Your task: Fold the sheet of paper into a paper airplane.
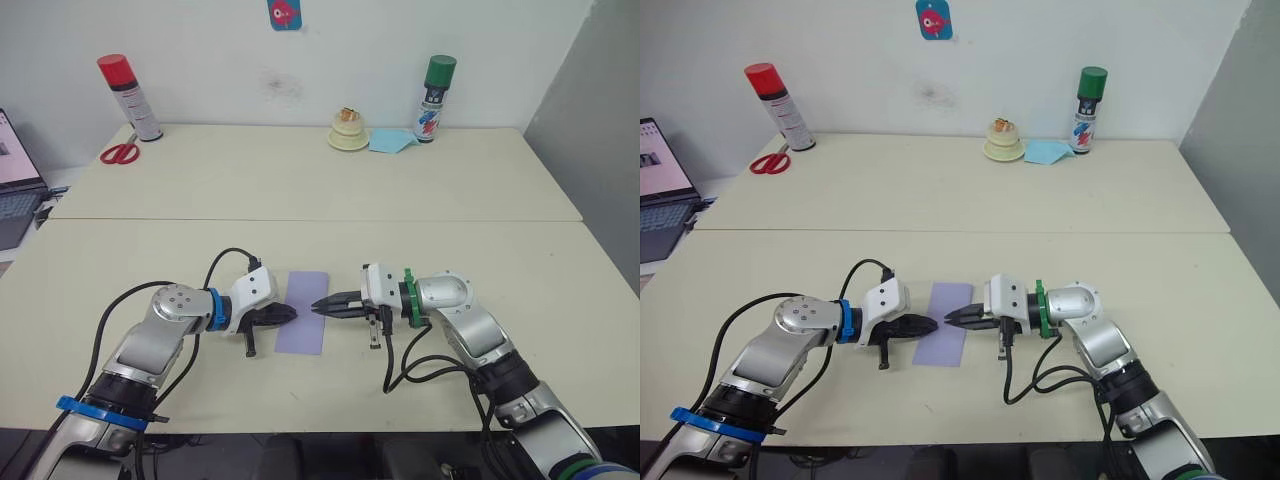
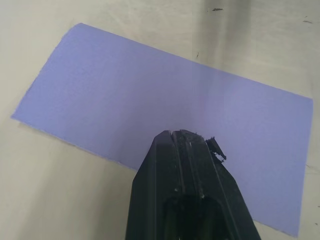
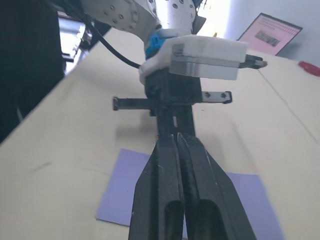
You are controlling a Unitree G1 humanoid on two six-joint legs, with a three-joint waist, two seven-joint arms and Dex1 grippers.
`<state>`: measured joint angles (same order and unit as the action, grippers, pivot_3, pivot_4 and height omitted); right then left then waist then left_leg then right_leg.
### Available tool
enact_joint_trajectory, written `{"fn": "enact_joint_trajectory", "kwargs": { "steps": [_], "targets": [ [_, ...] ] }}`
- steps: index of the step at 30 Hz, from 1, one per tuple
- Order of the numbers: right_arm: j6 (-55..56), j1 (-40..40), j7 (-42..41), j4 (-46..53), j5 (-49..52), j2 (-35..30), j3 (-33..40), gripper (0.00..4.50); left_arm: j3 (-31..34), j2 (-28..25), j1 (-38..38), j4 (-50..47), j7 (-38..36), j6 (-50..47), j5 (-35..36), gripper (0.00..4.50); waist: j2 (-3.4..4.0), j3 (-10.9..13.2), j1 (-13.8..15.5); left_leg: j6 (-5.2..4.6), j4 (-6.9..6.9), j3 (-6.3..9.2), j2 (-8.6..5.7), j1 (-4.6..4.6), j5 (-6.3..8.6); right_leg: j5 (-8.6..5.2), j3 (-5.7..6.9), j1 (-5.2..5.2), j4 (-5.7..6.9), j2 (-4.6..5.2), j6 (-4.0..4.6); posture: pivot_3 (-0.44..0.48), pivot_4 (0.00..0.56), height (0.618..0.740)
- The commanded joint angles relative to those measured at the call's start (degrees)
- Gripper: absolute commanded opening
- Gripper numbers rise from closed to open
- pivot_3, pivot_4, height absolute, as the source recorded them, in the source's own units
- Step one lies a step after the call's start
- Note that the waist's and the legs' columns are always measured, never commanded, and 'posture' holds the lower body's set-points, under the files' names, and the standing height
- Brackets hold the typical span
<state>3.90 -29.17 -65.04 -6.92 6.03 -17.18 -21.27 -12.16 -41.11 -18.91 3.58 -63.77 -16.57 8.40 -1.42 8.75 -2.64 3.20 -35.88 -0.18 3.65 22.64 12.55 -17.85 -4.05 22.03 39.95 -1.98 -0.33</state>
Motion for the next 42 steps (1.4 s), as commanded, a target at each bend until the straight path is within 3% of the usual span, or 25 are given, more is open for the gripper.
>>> {"fn": "enact_joint_trajectory", "kwargs": {
  "steps": [1, 11, 18, 32, 42],
  "targets": [
    [2.86, -0.94, 2.97, -3.86, -3.93, 0.59, -1.51, 0.12, -2.79, 0.41, 1.09, 3.58, 0.76, -0.98, -3.2, 0.0, 0.01, 0.0, 0.01, 0.0, 0.0, 0.0, 0.0, 0.0, 0.0, 0.0, -0.01, 0.0, 0.0, 0.0, 0.0, 0.0, 0.15, 0.737],
    [6.63, -2.75, 9.15, -15.4, -9.39, 3.92, -2.87, 0.12, -2.87, 0.83, 1.09, 3.19, 0.96, -1.21, -3.15, 0.0, 0.03, 0.02, 0.27, 0.0, -0.02, -0.01, 0.0, 0.01, 0.0, 0.0, -0.02, 0.0, 0.01, 0.02, 0.0, 0.0, 0.15, 0.737],
    [4.45, -3.59, 8.66, -18.3, -7.64, 5.28, -1.13, 0.12, -2.87, 0.86, 1.04, 3.07, 0.9, -1.35, -3.17, 0.0, 0.04, 0.02, 0.4, 0.0, -0.02, 0.0, 0.0, 0.0, 0.0, 0.0, -0.01, -0.01, 0.01, 0.03, 0.01, 0.0, 0.15, 0.737],
    [-0.03, -5.83, 15.63, -27.59, -10.34, 6.93, 0.05, 0.12, -3.53, -0.2, 2.0, 3.01, 0.06, 0.41, -4.11, 0.0, 0.07, -0.01, 0.38, 0.0, -0.01, -0.02, 0.02, -0.07, 0.0, 0.01, -0.03, -0.04, 0.02, 0.03, 0.01, 0.0, 0.15, 0.737],
    [-4.56, -9.08, 21.58, -35.63, -10.43, 9.11, 3.25, 0.12, -4.03, 0.18, 1.37, 4.19, -0.07, 2.0, -5.05, 0.0, 0.09, -0.03, 0.25, -0.01, 0.07, -0.07, 0.05, -0.78, 0.0, -0.1, -0.08, -0.63, 0.01, 0.14, 0.19, 0.0, 0.15, 0.737]
  ]
}}
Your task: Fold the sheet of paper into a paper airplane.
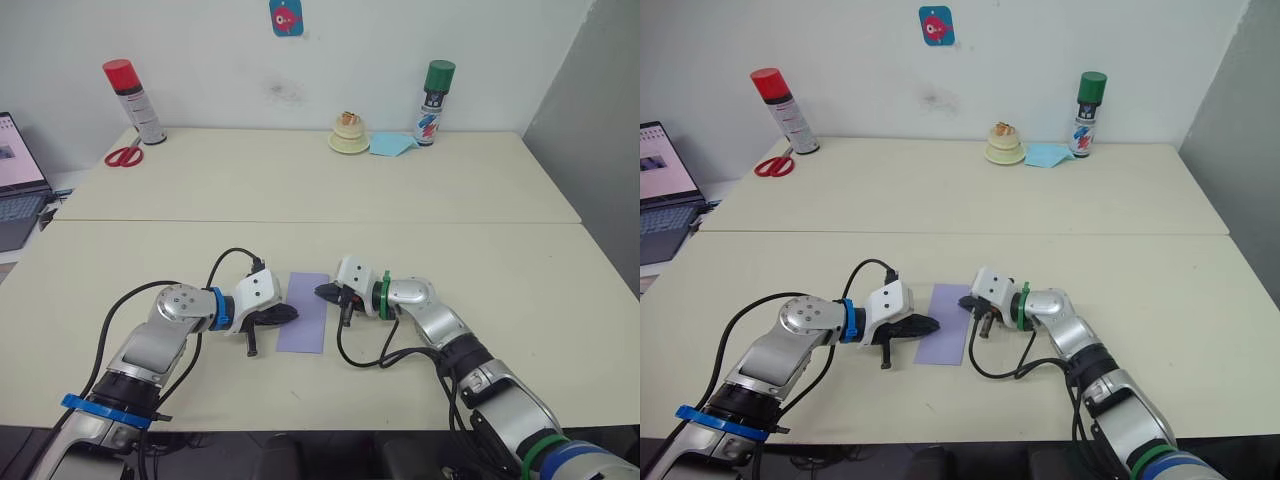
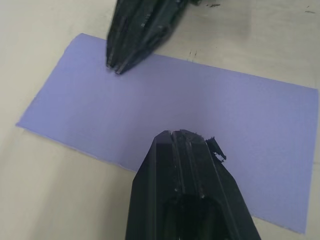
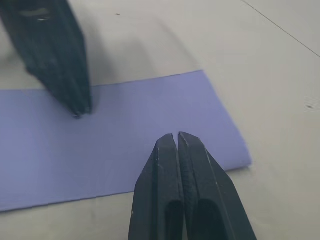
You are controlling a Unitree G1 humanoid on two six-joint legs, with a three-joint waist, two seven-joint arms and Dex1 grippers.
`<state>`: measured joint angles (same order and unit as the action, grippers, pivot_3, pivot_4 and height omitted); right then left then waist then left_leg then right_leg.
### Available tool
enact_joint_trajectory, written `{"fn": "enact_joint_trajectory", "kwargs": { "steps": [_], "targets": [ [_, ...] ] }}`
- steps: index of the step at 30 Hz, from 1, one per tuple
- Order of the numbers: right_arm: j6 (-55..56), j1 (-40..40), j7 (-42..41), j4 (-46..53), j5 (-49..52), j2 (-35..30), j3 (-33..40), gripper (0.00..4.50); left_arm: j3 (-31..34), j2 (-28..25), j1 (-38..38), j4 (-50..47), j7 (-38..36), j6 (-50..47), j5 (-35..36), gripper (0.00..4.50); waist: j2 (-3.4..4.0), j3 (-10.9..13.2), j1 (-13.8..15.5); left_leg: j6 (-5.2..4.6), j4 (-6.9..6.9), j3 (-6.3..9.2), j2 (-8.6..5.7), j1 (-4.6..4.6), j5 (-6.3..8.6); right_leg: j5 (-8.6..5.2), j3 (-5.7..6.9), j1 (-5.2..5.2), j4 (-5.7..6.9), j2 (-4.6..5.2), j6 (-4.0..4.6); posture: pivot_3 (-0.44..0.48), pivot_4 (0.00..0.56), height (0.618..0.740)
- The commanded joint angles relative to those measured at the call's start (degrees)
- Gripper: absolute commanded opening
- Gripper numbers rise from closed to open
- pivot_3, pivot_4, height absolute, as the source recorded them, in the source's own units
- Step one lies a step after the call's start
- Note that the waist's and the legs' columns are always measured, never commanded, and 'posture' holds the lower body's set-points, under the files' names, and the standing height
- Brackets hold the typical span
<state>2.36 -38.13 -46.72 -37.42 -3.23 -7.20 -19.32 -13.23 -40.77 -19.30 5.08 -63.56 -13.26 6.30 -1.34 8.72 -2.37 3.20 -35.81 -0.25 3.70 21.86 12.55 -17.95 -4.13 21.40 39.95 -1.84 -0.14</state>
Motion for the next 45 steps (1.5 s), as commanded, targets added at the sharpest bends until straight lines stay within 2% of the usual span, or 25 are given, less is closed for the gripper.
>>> {"fn": "enact_joint_trajectory", "kwargs": {
  "steps": [1, 10, 15, 22, 27, 33, 39, 42, 45],
  "targets": [
    [-3.22, -0.49, 4.0, -6.11, -1.3, -0.74, 1.68, 0.12, -2.93, -0.14, 1.82, 2.61, -0.26, -1.38, -2.89, 0.0, 0.02, -0.01, -0.04, 0.0, 0.0, -0.01, 0.0, -0.01, 0.0, 0.0, -0.01, 0.0, 0.0, 0.0, 0.0, 0.0, 0.15, 0.737],
    [-2.9, -2.49, 8.52, -12.66, -1.5, -0.6, 4.05, 0.12, -2.71, -0.21, 2.46, 1.79, -0.03, -2.18, -2.52, 0.0, 0.0, -0.07, -0.05, 0.0, 0.02, 0.0, 0.0, -0.01, 0.0, 0.03, 0.0, 0.0, -0.01, 0.01, -0.05, 0.0, 0.15, 0.737],
    [0.05, -2.03, 9.4, -12.44, -0.13, -0.18, 6.04, 0.12, -2.63, -0.32, 2.74, 1.41, 0.03, -2.47, -2.37, 0.0, 0.0, -0.1, -0.05, 0.0, 0.03, 0.0, 0.0, -0.02, 0.0, 0.01, 0.0, 0.0, -0.01, 0.04, -0.02, 0.0, 0.15, 0.737],
    [2.9, 0.67, 2.12, -1.58, 8.45, 1.82, 10.53, 0.12, -2.77, 0.1, 2.61, 1.21, 0.12, -2.67, -2.39, 0.0, 0.08, 0.04, 0.03, 0.0, 0.11, 0.0, -0.02, 0.11, 0.01, 0.04, 0.03, 0.02, -0.14, 0.04, -0.08, 0.0, 0.15, 0.737],
    [0.2, 4.08, -1.81, 6.32, 5.91, -0.16, 5.76, 0.12, -2.78, 0.17, 2.66, 1.24, -0.05, -2.42, -2.58, 0.0, 0.34, 0.21, 0.06, -0.01, 0.34, -0.01, -0.05, 0.15, 0.01, 0.05, 0.04, 0.06, -0.35, 0.03, -0.1, 0.0, 0.15, 0.737],
    [-6.15, 6.02, -2.47, 12.76, 5.07, -0.77, 2.82, 0.12, -2.4, 0.51, 2.74, 1.35, 0.16, -2.21, -2.34, 0.0, 0.34, 0.22, 0.08, -0.01, 0.46, -0.02, -0.04, 0.14, 0.01, 0.06, 0.03, 0.06, -0.48, 0.03, -0.12, 0.0, 0.15, 0.737],
    [-14.64, 10.13, -4.48, 26.47, 8.64, -4.55, 4.54, 0.12, 6.75, 1.36, 3.46, -2.65, 1.03, -6.5, 6.38, 0.0, 0.28, 0.31, 0.35, -0.01, 0.6, -0.02, -0.04, 0.34, 0.01, 0.09, 0.07, 0.18, -0.71, 0.04, -0.18, 0.0, 0.15, 0.737],
    [-20.43, 12.0, -5.48, 35.46, 12.06, -7.73, 6.37, 0.12, 13.67, -1.28, 4.65, -6.03, 0.81, -11.32, 12.22, 0.0, 0.06, 0.52, 0.35, 0.0, 0.56, 0.03, 0.01, 1.17, -0.01, 0.16, 0.08, 0.98, -0.64, -0.06, -0.26, 0.0, 0.15, 0.737],
    [-24.47, 12.96, -6.61, 41.65, 14.44, -11.51, 7.77, 0.12, 18.64, -4.88, 6.68, -7.66, -0.44, -13.94, 15.46, 0.0, -0.24, 0.95, -0.19, 0.0, 0.66, 0.08, 0.08, 1.19, 0.0, 0.15, 0.09, 1.04, -0.68, -0.05, -0.24, 0.0, 0.15, 0.737]
  ]
}}
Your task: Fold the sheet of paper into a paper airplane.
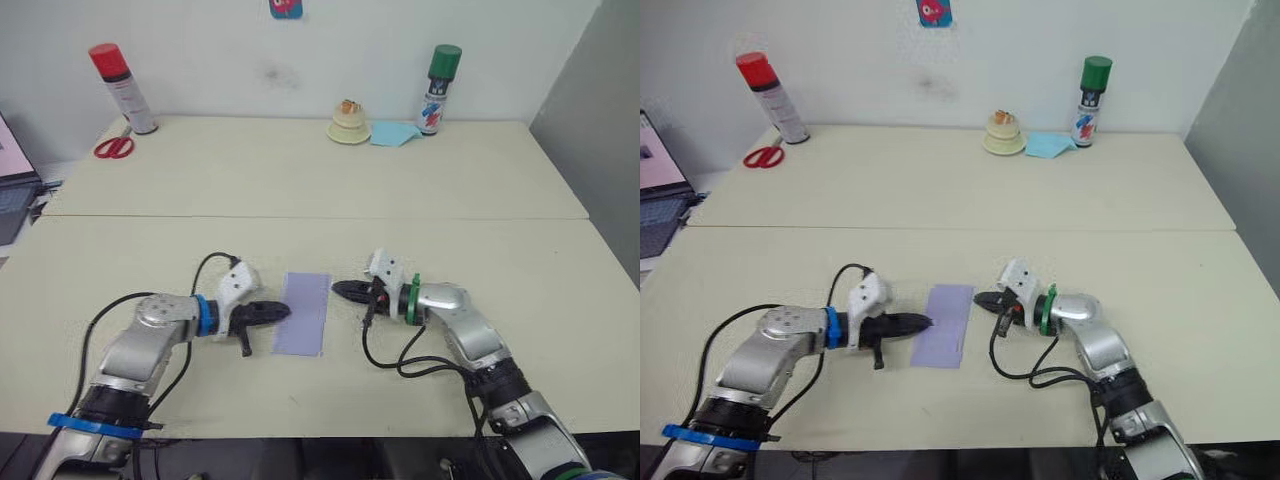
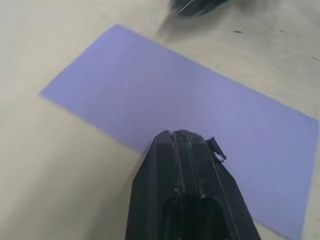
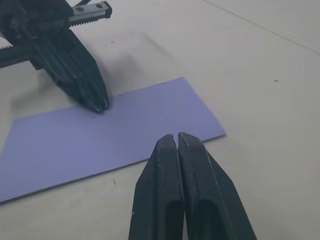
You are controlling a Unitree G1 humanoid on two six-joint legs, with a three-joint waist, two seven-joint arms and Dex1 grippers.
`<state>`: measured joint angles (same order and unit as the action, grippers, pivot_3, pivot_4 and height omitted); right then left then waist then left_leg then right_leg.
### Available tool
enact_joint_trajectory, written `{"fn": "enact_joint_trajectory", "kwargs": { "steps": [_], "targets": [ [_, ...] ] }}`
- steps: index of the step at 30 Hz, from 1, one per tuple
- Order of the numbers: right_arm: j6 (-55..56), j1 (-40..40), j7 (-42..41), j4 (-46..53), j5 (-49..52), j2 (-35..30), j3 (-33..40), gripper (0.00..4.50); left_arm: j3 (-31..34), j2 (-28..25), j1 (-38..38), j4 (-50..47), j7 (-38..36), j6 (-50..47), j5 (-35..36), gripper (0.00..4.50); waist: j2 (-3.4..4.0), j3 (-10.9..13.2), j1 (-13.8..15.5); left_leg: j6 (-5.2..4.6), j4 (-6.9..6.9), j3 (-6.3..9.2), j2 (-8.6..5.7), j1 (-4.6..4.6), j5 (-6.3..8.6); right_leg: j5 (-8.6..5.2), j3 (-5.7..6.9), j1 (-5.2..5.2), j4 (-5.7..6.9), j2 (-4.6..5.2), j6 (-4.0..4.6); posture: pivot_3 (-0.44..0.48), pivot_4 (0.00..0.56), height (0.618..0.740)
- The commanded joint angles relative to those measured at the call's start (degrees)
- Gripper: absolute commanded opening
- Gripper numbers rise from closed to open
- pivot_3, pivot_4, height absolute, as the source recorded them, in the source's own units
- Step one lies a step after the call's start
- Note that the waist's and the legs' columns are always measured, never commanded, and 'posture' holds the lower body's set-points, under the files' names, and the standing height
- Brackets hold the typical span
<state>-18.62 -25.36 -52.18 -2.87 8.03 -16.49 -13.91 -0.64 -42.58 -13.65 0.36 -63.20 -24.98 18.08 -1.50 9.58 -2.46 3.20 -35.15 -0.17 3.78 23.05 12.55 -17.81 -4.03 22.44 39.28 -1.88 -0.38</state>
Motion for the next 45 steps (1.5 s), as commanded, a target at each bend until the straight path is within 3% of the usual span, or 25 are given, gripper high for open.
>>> {"fn": "enact_joint_trajectory", "kwargs": {
  "steps": [1, 6, 14, 33, 45],
  "targets": [
    [-4.7, 0.28, -1.69, 8.82, 3.81, -3.85, 2.92, 0.12, 7.59, -4.05, 1.85, -3.02, -0.96, -2.58, 4.36, 0.0, -0.08, 0.16, -0.18, 0.0, 0.07, 0.02, 0.0, 0.0, 0.0, -0.01, 0.03, 0.01, -0.04, 0.0, 0.03, 0.0, 0.15, 0.737],
    [-9.24, 0.3, -3.73, 14.29, 6.83, -9.49, 3.84, 0.12, 8.49, -5.26, 4.56, -3.45, -0.38, -0.97, 3.85, 0.0, -0.19, 0.4, -0.2, 0.05, 0.22, -0.05, -0.06, 0.06, 0.04, -0.06, 0.02, 0.01, -0.3, 0.13, 0.12, 0.0, 0.15, 0.737],
    [-12.12, -0.08, -4.58, 18.37, 8.15, -13.54, 2.85, 0.12, 3.57, -1.33, 2.9, -4.89, 3.49, -0.74, 1.74, 0.0, -0.44, 0.63, -0.08, 0.1, 0.18, -0.02, -0.1, 0.15, 0.06, -0.06, 0.1, 0.03, -0.3, 0.2, 0.13, 0.0, 0.15, 0.737],
    [-17.52, -2.26, -0.44, 22.86, 8.99, -14.05, 1.85, 0.12, -3.92, 3.83, -3.94, -1.22, 2.91, 0.66, -0.1, 0.0, -0.45, 0.63, 0.33, 0.1, 0.04, 0.01, -0.13, 0.25, 0.06, 0.02, 0.13, 0.06, -0.23, 0.05, 0.22, 0.0, 0.15, 0.737],
    [-17.28, -4.59, -0.09, 21.1, 8.91, -14.94, 2.05, 0.12, -4.0, 1.4, -2.51, -4.71, 2.07, -0.71, -0.68, 0.0, -0.45, 0.62, 0.38, 0.1, -0.05, 0.04, -0.14, 0.29, 0.06, 0.06, 0.17, 0.05, -0.19, 0.04, 0.29, 0.0, 0.15, 0.737]
  ]
}}
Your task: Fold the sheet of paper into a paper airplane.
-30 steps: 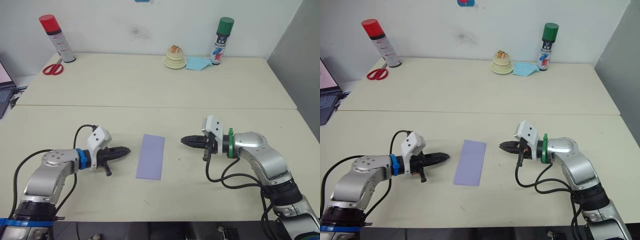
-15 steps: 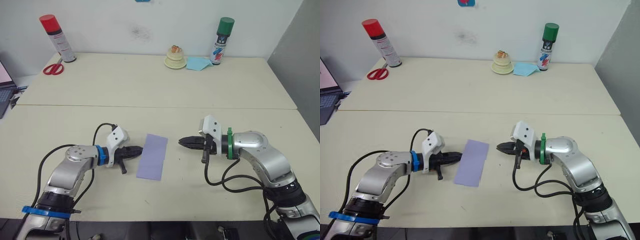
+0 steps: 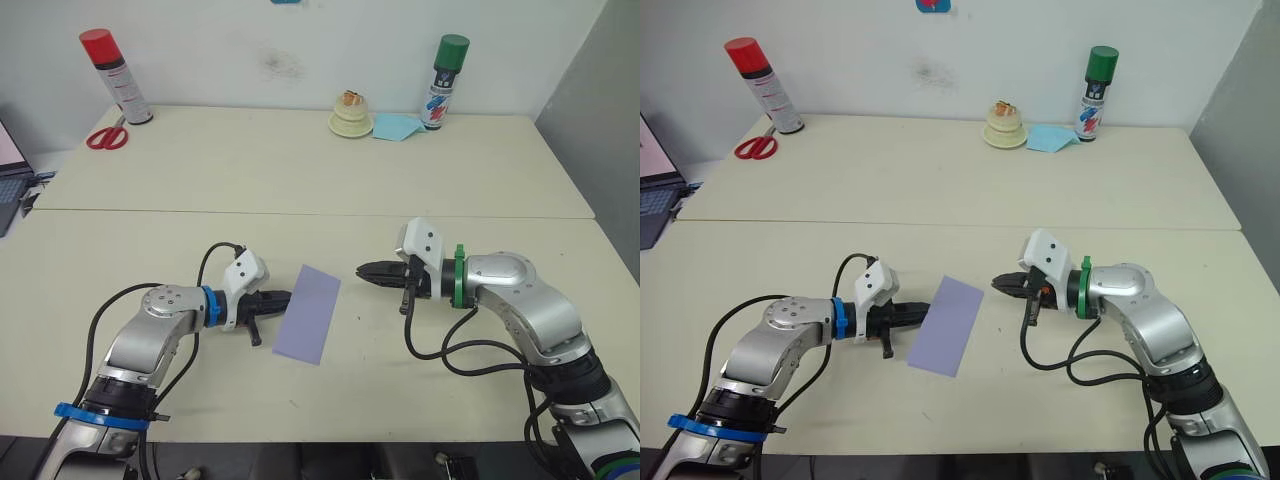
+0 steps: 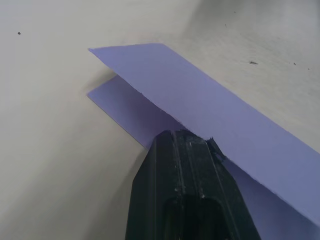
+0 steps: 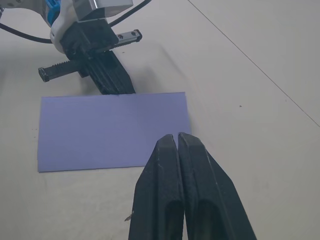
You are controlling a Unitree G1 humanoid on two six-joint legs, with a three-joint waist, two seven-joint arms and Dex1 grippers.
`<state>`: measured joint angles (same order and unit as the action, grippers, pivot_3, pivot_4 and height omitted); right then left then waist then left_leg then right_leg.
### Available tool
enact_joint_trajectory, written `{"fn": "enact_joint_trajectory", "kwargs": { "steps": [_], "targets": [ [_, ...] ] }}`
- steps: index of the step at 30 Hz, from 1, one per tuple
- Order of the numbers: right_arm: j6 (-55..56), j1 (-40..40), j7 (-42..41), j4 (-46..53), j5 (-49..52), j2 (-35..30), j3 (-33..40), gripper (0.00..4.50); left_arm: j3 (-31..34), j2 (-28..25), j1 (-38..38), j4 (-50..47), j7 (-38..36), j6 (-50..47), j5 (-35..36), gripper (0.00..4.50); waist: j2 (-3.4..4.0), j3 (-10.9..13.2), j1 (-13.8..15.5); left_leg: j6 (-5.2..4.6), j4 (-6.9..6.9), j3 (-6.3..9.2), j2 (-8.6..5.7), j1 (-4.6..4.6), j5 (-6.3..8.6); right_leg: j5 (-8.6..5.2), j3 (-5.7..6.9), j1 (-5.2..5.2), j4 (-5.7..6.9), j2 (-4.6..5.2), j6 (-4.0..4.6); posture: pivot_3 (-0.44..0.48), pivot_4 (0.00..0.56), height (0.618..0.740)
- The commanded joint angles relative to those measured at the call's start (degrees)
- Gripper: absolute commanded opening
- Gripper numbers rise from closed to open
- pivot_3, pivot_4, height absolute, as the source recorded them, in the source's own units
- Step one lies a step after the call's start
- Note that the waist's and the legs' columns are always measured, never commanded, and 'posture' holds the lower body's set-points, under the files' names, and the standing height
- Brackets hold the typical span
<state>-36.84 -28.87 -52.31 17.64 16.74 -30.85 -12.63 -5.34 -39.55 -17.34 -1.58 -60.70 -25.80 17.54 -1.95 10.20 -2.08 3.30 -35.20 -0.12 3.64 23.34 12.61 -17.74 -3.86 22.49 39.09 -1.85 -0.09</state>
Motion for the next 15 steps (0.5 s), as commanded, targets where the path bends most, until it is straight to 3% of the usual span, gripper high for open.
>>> {"fn": "enact_joint_trajectory", "kwargs": {
  "steps": [1, 7, 15],
  "targets": [
    [1.27, -1.11, -0.02, 0.26, 0.05, -0.71, 0.76, 0.12, 0.75, -2.0, 1.88, -3.59, -0.47, -0.31, 0.12, 0.0, 0.0, 0.0, -0.03, 0.0, 0.0, 0.0, 0.0, 0.0, 0.0, 0.0, 0.0, 0.0, 0.0, 0.0, 0.0, 0.0, 0.15, 0.737],
    [2.62, -1.48, -0.59, -1.1, -0.31, -1.46, 0.67, 0.12, 0.93, -2.35, 4.11, -7.36, -0.19, -2.3, 1.82, 0.0, 0.0, 0.0, 0.21, 0.0, -0.06, 0.02, 0.0, 0.01, 0.0, 0.01, 0.03, 0.0, 0.04, 0.0, 0.01, 0.0, 0.15, 0.737],
    [1.62, -4.38, -3.12, -1.21, 1.07, -2.34, 0.15, 0.12, -0.15, -0.04, 1.69, -9.24, 0.85, -4.28, 2.63, 0.0, 0.0, 0.0, 0.21, -0.01, -0.6, 0.1, 0.01, 0.09, 0.01, -0.02, 0.08, -0.01, 0.42, -0.02, -0.03, 0.0, 0.15, 0.737]
  ]
}}
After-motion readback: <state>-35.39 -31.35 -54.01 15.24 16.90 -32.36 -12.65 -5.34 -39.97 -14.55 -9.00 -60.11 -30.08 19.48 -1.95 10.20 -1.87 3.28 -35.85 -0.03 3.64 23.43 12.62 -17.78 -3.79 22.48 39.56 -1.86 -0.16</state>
